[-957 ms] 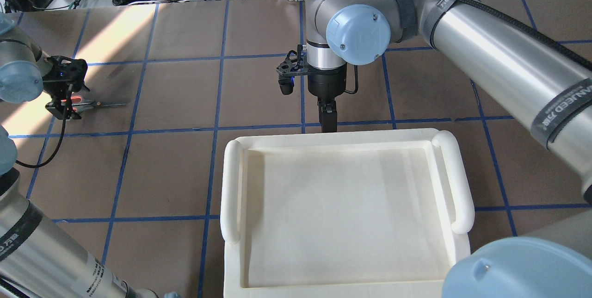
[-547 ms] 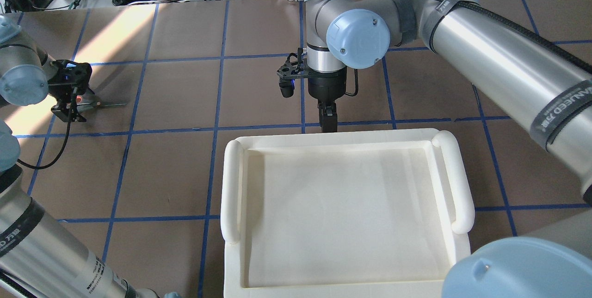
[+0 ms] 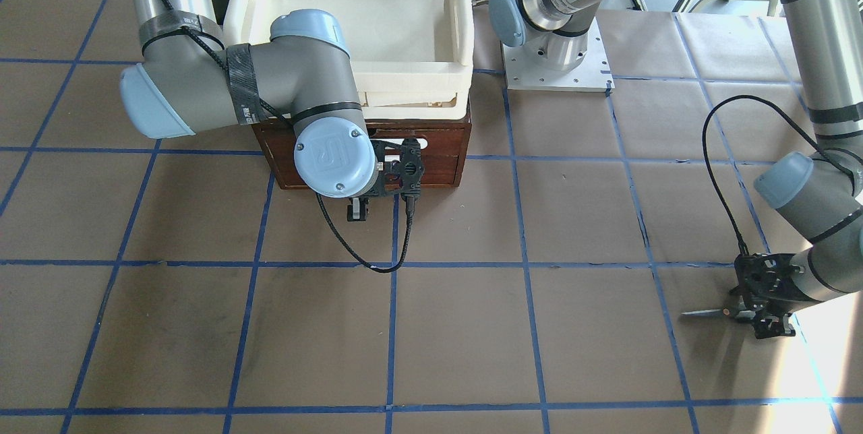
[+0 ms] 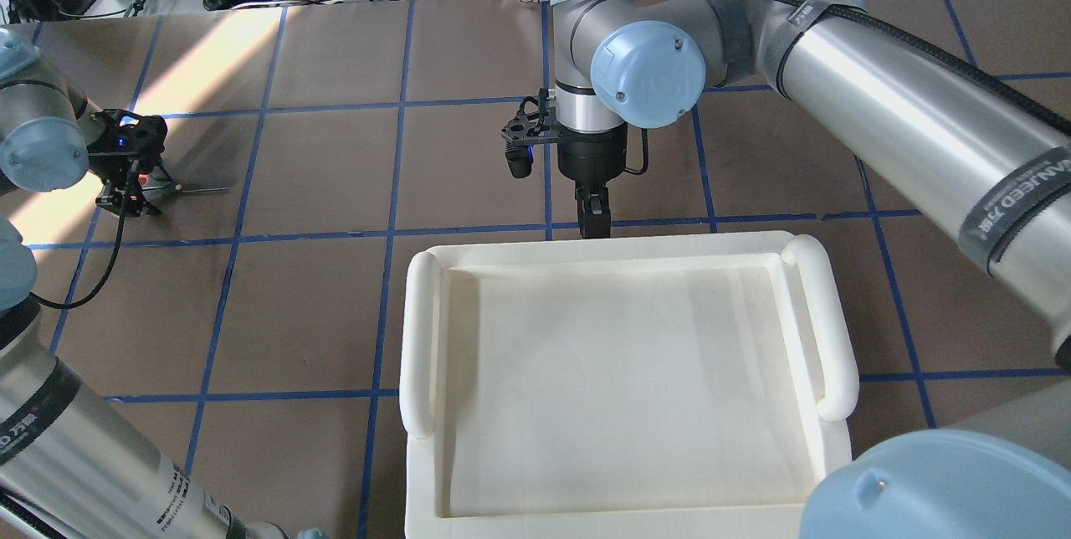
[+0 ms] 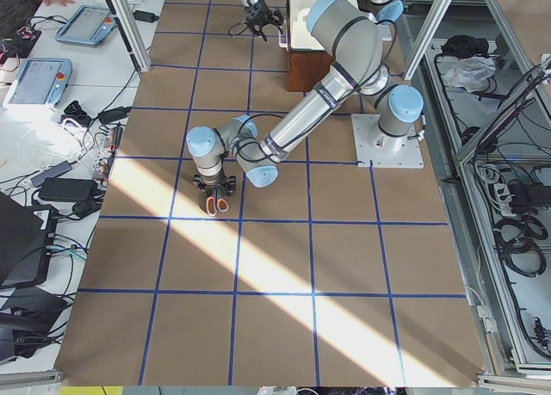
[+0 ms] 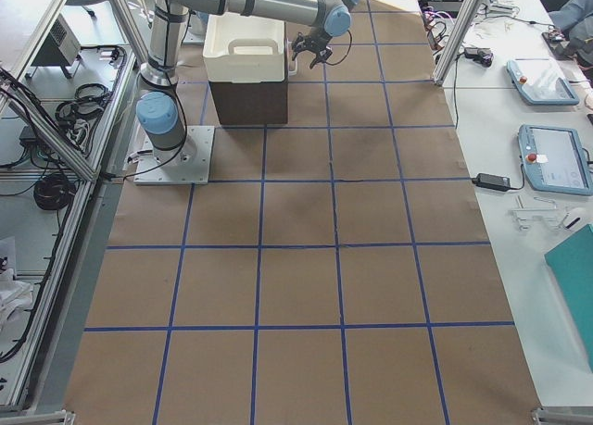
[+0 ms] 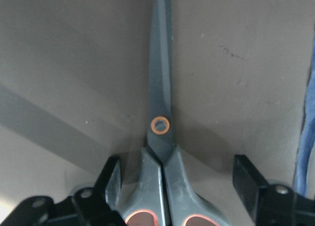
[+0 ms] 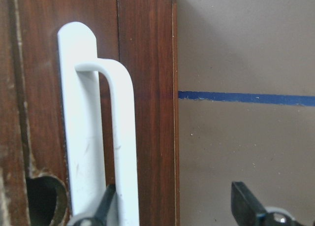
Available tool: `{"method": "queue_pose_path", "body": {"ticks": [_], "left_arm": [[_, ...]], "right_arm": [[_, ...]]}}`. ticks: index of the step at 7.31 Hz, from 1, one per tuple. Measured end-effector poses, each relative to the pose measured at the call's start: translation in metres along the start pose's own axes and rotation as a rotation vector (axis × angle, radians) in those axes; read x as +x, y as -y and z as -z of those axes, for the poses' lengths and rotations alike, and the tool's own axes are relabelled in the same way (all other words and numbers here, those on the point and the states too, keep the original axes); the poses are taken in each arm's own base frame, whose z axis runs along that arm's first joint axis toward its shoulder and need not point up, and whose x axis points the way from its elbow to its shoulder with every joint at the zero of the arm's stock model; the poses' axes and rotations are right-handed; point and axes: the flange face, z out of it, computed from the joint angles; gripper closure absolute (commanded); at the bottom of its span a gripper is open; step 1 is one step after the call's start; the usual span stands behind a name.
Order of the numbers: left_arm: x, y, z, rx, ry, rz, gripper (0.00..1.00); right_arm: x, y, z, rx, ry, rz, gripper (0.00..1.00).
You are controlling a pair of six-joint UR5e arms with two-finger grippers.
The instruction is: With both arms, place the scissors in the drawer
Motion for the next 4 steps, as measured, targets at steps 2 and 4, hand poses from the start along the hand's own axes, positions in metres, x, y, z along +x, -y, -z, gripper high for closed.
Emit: {"method": "queue_pose_path", "body": {"ticks": [2,4], "left_arm": [[0.000,0.000,0.003,-0.005,0.003,-0.024,1.00],[-0.002,0.004,0.012,-0.011,0.016,-0.048,1.00]], "right_arm": [[0.001,0.000,0.003,-0.004,-0.008,0.008,0.38],[0.001,0.000,0.007,-0.003,-0.019,0.016,0.41]]}}
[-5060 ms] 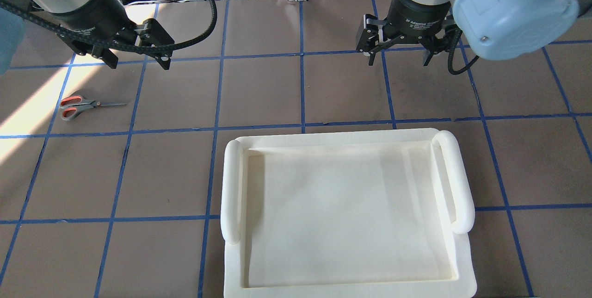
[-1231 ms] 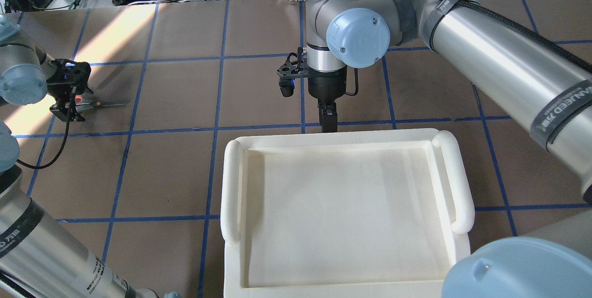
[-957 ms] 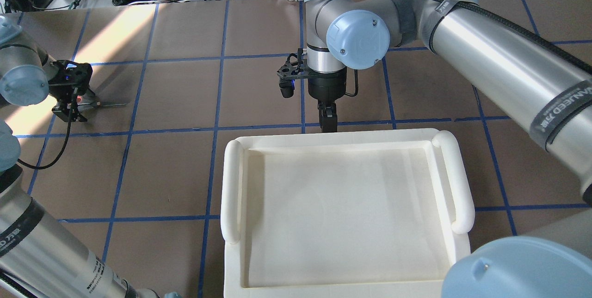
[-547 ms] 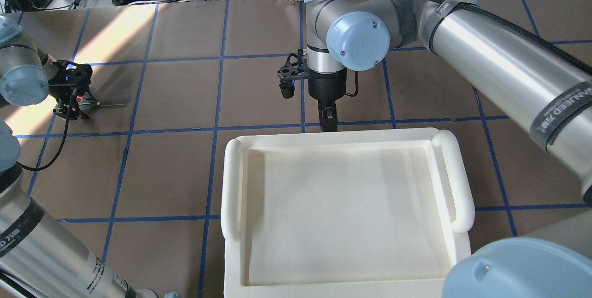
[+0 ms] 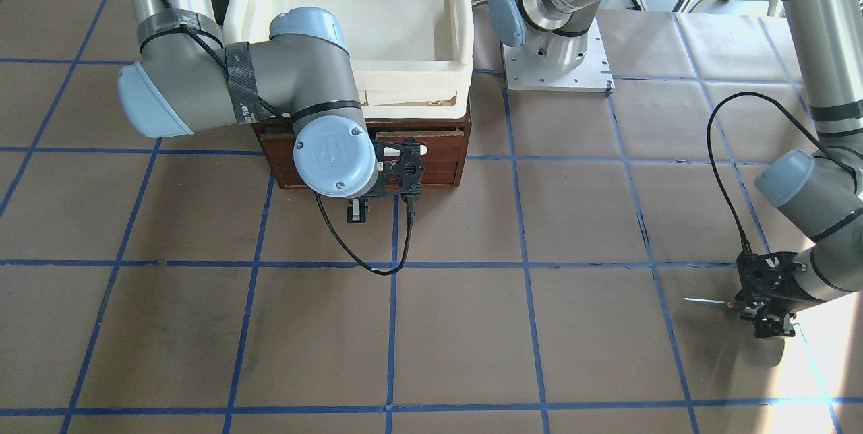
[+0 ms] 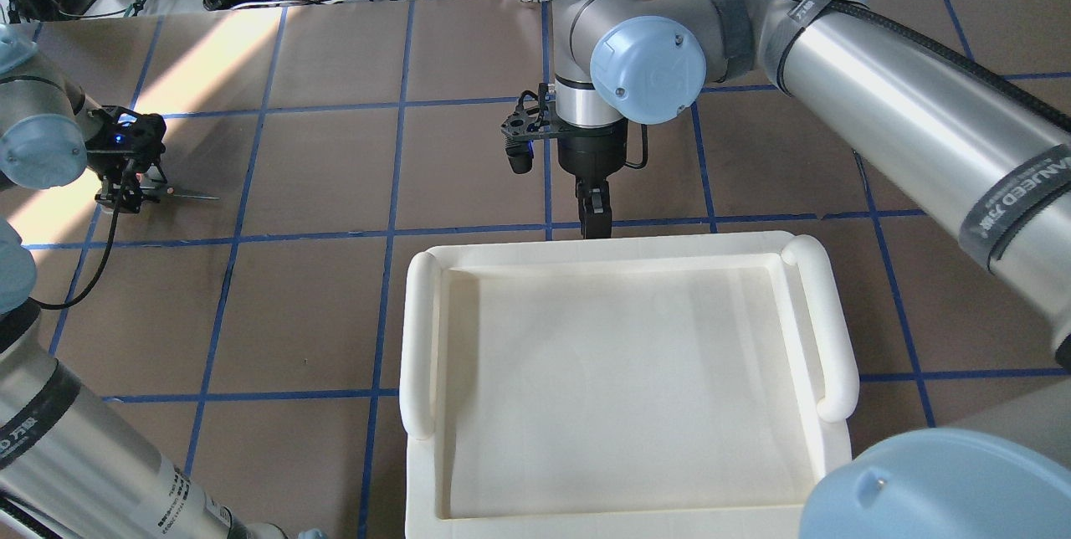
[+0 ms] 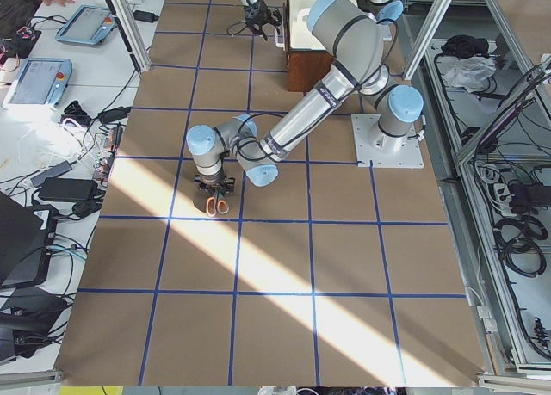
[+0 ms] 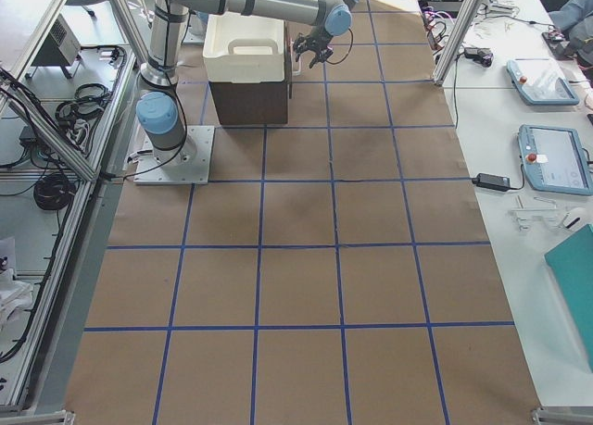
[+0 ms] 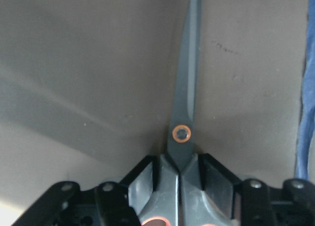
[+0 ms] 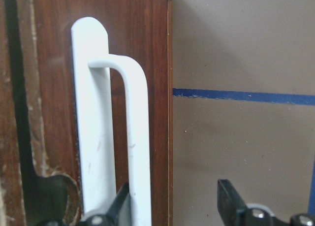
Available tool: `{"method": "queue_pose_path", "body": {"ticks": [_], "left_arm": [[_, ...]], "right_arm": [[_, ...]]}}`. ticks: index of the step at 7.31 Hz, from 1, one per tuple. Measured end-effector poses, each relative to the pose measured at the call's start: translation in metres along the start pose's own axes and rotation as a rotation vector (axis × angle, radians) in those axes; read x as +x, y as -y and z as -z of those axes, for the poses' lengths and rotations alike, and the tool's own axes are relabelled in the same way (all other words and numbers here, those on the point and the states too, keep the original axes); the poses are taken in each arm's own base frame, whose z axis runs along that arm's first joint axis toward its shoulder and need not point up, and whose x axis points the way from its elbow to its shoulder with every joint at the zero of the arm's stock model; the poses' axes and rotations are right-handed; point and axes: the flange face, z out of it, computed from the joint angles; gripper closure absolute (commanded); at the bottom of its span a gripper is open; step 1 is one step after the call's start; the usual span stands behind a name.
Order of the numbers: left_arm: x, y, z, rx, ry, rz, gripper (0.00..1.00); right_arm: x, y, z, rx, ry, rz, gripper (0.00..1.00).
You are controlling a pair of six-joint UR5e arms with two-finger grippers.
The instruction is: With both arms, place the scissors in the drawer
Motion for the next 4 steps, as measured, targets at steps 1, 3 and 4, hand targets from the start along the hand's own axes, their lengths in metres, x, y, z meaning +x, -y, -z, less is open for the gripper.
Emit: {"method": "queue_pose_path", "body": {"ticks": [1,3,4], "left_arm": [[-0.001,0.003,0.007,-0.005,0.009,-0.008,1.00],[-0.007,0.020,0.032,-0.021,0.031,-0.033,1.00],[-0.012,0.036,0.049,-0.035,0.043,-0.054,1.00]], "right_arm": [[0.000,0.000,0.001,0.001,-0.005,0.003,0.41],[0.006,0.002,0.002,0.005,-0.021,0.007,0.41],[0.015,0.003,0.004,0.003,-0.030,0.008,0.42]]}}
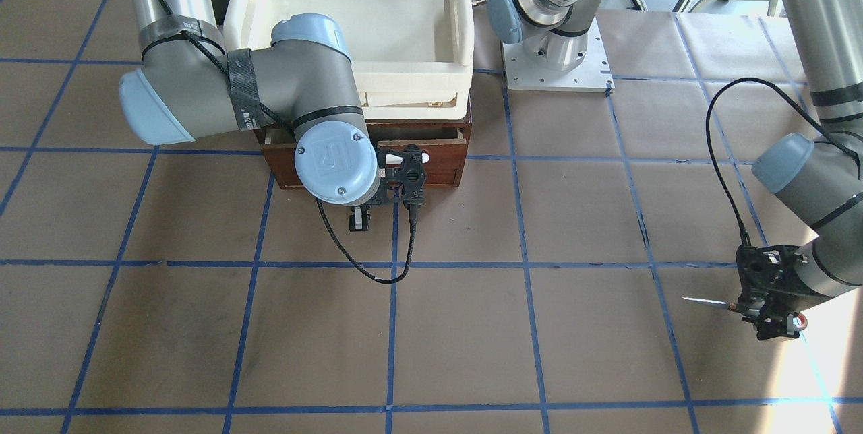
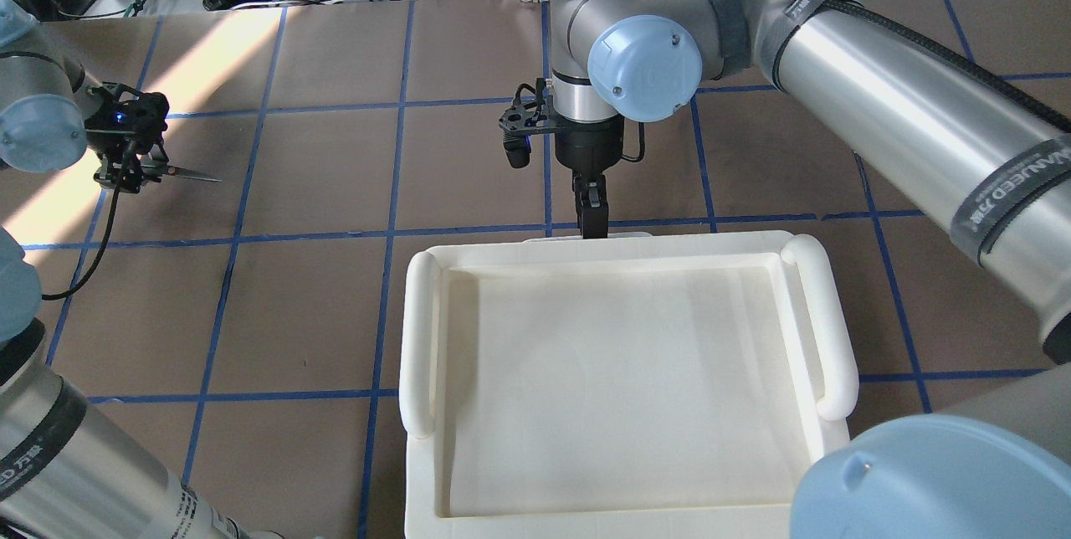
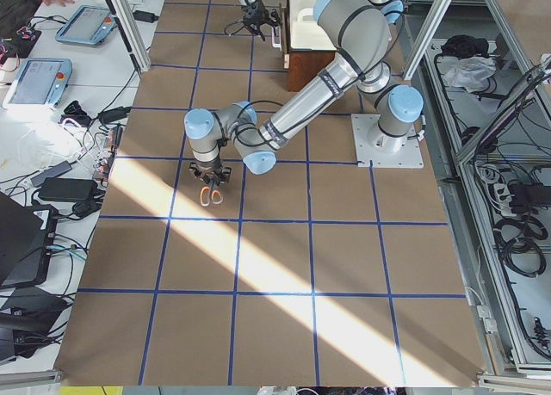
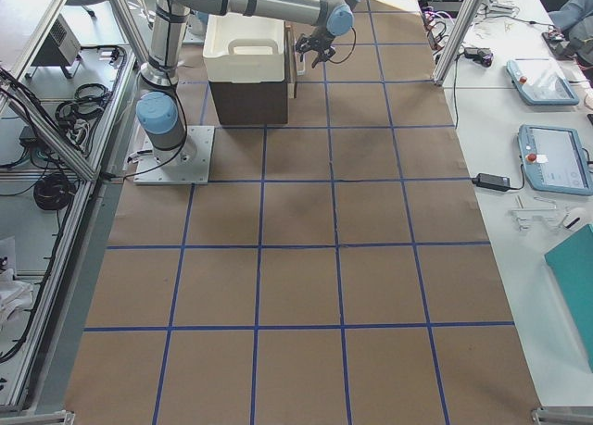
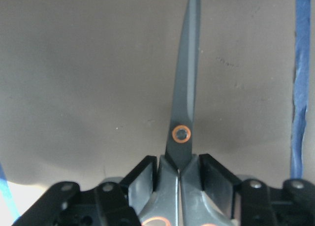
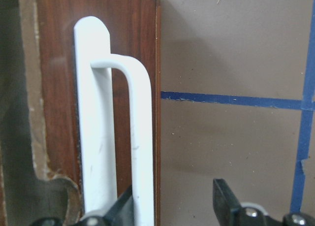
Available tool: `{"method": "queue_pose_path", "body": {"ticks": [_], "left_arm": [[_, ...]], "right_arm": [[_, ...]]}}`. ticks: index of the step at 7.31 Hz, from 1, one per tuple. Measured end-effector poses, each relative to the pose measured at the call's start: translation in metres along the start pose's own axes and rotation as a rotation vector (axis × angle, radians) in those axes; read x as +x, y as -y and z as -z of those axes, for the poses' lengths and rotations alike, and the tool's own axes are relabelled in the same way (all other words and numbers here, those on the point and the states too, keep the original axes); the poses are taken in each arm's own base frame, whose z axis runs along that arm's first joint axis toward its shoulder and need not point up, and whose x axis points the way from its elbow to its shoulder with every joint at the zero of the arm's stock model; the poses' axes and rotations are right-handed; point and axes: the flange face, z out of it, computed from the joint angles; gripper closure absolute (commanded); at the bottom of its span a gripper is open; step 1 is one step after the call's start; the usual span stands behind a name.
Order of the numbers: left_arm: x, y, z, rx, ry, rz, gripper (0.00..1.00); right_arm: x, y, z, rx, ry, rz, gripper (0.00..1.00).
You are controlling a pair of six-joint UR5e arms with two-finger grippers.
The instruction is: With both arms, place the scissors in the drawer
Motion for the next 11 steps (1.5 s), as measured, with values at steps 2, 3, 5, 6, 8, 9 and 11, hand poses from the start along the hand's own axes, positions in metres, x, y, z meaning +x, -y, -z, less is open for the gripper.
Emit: {"method": "queue_pose_path", "body": {"ticks": [2,3,5,6,8,9,11], "left_arm": [[-0.006,0.026,0.035,-0.012,0.015,-0.020,1.00],[-0.007,0.036,0.050,-0.017,0.024,-0.023,1.00],[-0.006,0.049,0.069,-0.021,0.029,-0.033,1.00],[-0.005,0.052,0.075,-0.019,0.028,-0.035,1.00],[-0.002,0.056,0.084,-0.013,0.023,-0.038,1.00],[-0.002,0.057,0.085,-0.012,0.022,-0.038,1.00],[-0.001,0.058,0.088,-0.012,0.024,-0.039,1.00]], "right_arm": [[0.020,0.004,0.007,-0.009,-0.022,0.002,0.43],[0.025,0.004,0.009,-0.010,-0.029,0.002,0.43],[0.033,0.005,0.015,-0.006,-0.044,0.002,0.44],[0.037,0.006,0.018,-0.004,-0.050,0.002,0.45],[0.045,0.005,0.023,0.002,-0.071,0.004,0.45],[0.049,0.004,0.026,0.006,-0.082,0.007,0.46],[0.058,0.004,0.032,0.011,-0.100,0.014,0.46]]}}
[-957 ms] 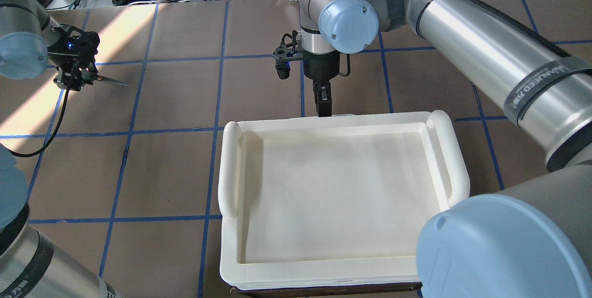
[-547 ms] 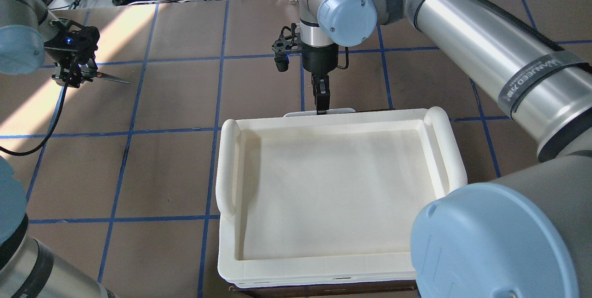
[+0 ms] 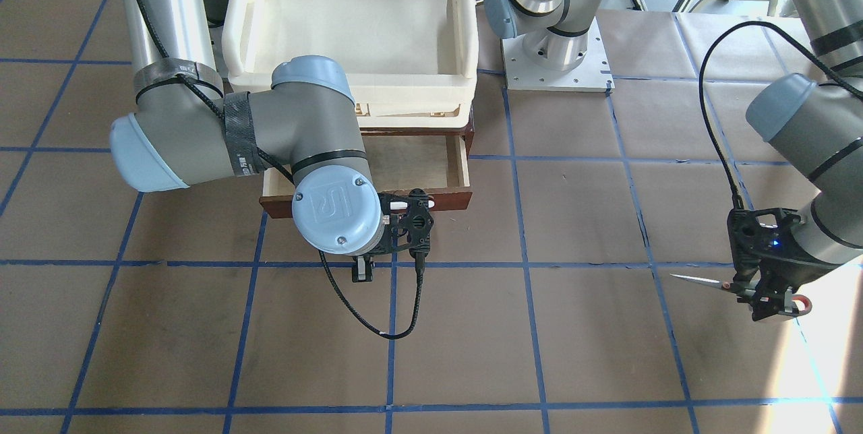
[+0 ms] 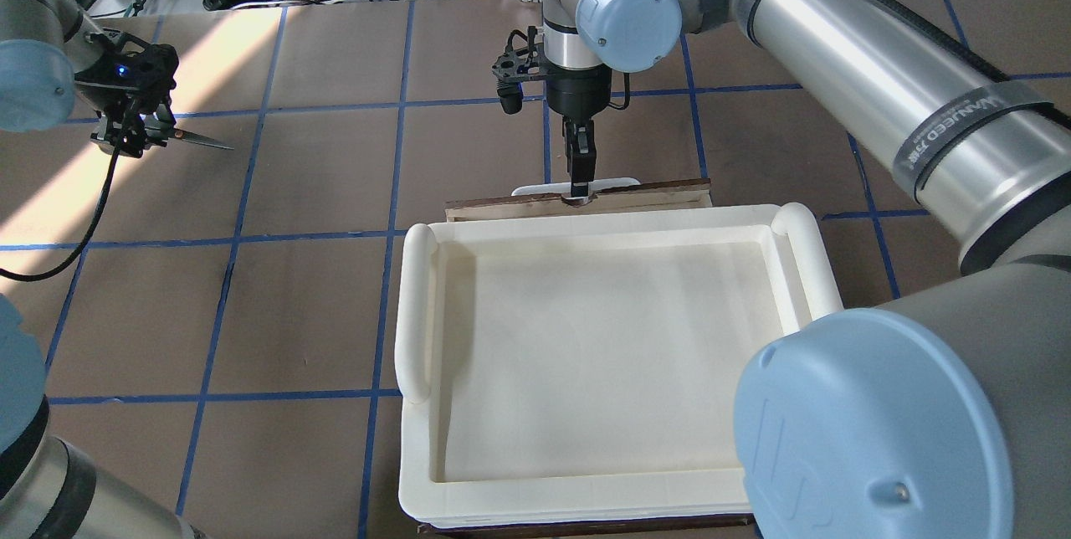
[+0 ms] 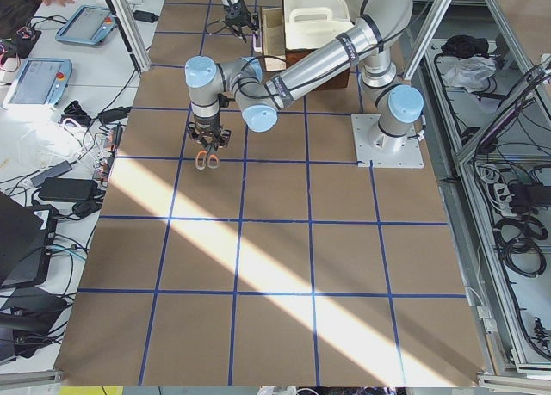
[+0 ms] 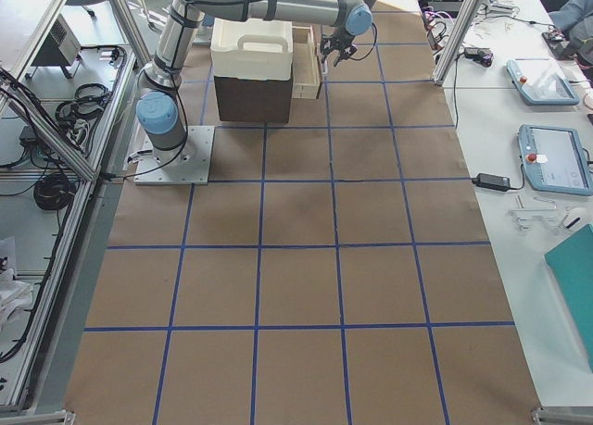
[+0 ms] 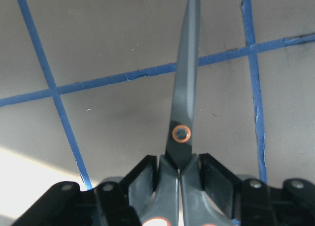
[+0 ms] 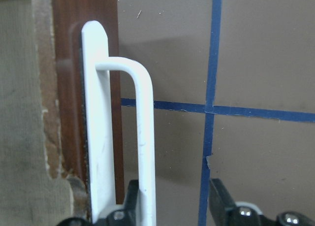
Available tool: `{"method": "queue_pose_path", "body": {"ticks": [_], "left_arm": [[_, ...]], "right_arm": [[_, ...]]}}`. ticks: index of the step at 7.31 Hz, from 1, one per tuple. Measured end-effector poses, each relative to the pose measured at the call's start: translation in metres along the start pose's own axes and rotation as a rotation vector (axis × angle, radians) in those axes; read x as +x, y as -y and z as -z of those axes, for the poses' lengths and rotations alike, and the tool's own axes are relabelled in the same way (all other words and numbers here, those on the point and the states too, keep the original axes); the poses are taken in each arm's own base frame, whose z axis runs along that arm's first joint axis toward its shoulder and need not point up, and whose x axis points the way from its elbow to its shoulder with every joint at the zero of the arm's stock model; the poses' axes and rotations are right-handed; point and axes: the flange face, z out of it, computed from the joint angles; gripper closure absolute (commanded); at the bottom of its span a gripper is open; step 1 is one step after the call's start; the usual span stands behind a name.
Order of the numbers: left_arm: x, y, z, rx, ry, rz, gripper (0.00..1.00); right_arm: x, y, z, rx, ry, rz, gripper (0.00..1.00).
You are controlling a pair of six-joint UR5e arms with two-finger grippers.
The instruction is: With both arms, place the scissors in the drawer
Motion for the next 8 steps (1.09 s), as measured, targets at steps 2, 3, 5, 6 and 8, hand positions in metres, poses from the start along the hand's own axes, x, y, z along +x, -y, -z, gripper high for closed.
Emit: {"method": "queue_pose_path", "body": {"ticks": [2,3,5,6,8], "left_arm": [[0.000,0.002,0.002,0.002,0.003,-0.002,1.00],[-0.002,0.006,0.004,0.001,0.007,-0.008,1.00],[-0.005,0.023,0.014,0.002,0.009,-0.033,1.00],[-0.006,0.030,0.017,0.006,0.006,-0.039,1.00],[-0.006,0.037,0.019,0.029,0.001,-0.038,1.00]], "right_arm": [[0.008,-0.002,0.004,0.010,-0.016,0.008,0.46],[0.012,-0.002,0.005,0.016,-0.030,0.014,0.46],[0.020,-0.002,0.007,0.024,-0.055,0.022,0.46],[0.023,-0.003,0.008,0.027,-0.063,0.021,0.45],[0.027,-0.005,0.012,0.030,-0.079,0.019,0.45]]}}
